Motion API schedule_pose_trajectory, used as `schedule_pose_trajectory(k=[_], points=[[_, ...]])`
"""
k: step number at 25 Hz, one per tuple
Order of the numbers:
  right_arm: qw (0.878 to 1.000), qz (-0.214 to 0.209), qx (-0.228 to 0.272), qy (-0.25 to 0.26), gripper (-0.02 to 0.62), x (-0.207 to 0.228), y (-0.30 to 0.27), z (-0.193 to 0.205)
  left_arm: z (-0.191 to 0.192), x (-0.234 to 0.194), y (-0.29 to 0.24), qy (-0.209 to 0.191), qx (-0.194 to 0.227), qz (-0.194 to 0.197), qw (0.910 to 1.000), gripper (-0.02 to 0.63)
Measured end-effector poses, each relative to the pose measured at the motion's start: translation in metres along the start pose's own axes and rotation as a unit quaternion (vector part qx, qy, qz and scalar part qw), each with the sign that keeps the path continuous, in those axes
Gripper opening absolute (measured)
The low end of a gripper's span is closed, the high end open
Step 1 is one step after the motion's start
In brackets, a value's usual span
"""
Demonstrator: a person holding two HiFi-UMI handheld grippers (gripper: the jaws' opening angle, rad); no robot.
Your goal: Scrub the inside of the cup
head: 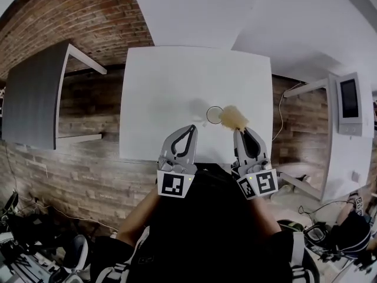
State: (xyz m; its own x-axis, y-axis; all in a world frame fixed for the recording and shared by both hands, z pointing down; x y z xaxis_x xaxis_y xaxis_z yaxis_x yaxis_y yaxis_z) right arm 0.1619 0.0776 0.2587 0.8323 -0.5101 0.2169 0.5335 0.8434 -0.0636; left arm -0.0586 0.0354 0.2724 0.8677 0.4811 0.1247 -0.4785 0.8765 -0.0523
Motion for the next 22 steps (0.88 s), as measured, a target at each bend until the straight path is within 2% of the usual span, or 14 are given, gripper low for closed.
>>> schedule_pose_trajectory(k=[22], points=[[1.0,-0.003,-0.014,0.006,0.038,-0.015,0.001,0.012,-0.007,0.01,0.003,-0.009,0.017,0.024,0.9995,0.003]])
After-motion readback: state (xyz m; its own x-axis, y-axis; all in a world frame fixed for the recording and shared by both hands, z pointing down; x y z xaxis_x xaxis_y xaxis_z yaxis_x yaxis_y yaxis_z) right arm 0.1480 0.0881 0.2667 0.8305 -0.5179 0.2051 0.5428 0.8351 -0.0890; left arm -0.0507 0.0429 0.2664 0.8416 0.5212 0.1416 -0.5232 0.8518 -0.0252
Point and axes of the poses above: the fingertips, and each gripper's own axes: y backward along the fingers, x to its right, z out of its underside, the point moved 10 cm from there along y, backward along the fingers, and after that the axes turned 14 degrees about -z, right-handed, at the moved point
